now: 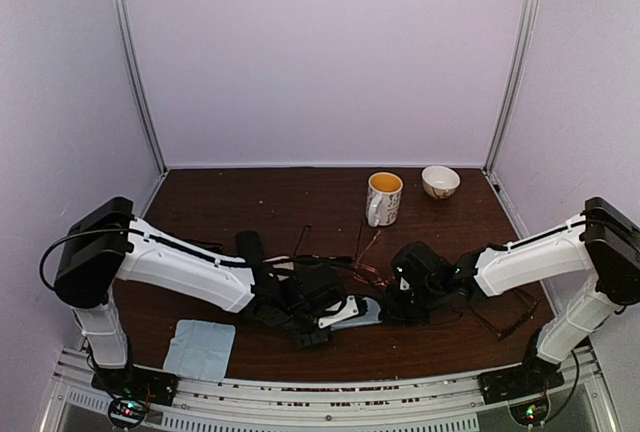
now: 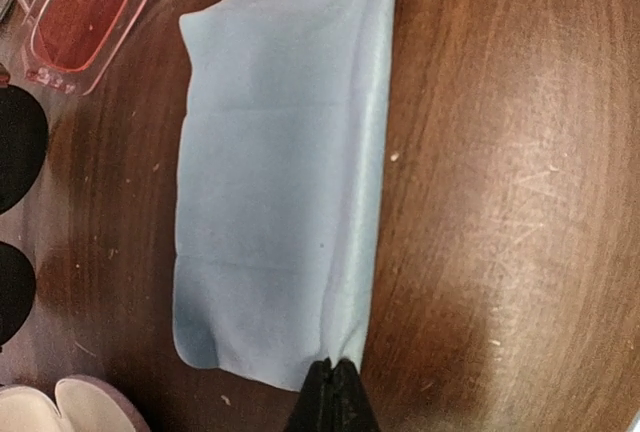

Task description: Organize the sunglasses

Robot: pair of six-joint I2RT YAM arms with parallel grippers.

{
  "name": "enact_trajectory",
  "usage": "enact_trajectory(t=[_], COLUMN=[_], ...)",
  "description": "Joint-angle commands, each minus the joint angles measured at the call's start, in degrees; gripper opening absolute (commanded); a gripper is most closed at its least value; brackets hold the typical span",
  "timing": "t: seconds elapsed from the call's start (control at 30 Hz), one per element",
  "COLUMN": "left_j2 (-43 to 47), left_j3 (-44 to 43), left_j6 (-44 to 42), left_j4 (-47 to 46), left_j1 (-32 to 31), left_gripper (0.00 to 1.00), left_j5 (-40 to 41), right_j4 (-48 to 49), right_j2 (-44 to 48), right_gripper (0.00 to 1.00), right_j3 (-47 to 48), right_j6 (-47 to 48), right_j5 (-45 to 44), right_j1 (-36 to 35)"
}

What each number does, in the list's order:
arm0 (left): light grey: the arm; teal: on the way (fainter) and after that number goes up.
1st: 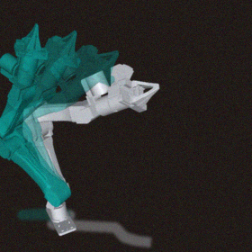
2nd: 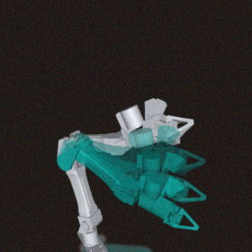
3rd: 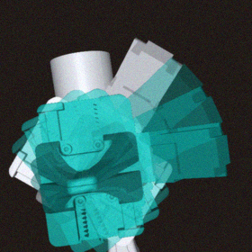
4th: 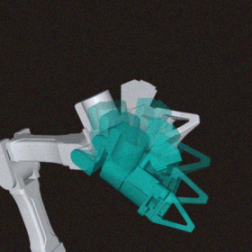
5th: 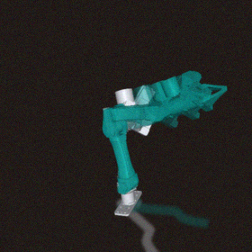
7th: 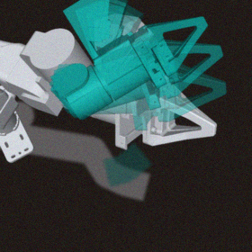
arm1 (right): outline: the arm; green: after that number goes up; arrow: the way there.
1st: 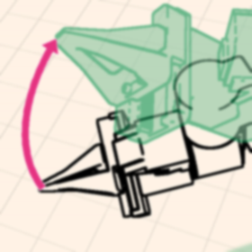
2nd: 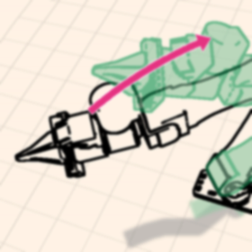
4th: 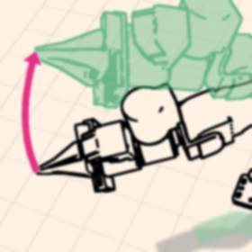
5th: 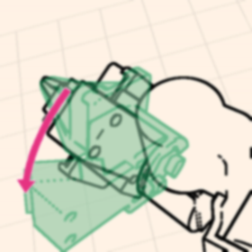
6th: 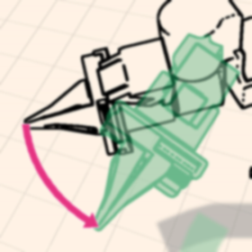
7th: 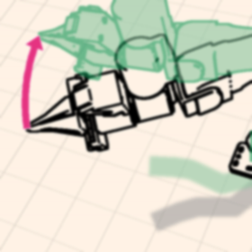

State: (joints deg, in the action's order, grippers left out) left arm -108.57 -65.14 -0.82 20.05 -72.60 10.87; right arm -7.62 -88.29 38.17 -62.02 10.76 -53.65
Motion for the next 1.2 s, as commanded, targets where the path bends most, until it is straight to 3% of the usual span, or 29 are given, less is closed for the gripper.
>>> enact_trajectory(t=[0.0, 0.53, 1.17], left_j2=[5.7, 17.9, 29.9], left_j3=[2.0, 11.2, 20.9], left_j6=[2.6, 10.6, 17.6], left_j4=[-1.3, -1.6, 1.5], left_j1=[-0.3, -0.3, -0.3], left_gripper=[0.0, 0.0, 0.0], left_j5=[-0.6, -0.8, 0.8], right_j4=[-4.1, -11.1, -13.6], right_j2=[1.3, 0.6, -9.1], right_gripper=[0.0, 0.0, 0.0], right_j3=[2.4, 11.7, 24.2], right_j6=[1.4, 2.5, 0.3], right_j5=[0.6, 2.9, 6.5], right_j1=[-0.3, -3.3, -7.2])
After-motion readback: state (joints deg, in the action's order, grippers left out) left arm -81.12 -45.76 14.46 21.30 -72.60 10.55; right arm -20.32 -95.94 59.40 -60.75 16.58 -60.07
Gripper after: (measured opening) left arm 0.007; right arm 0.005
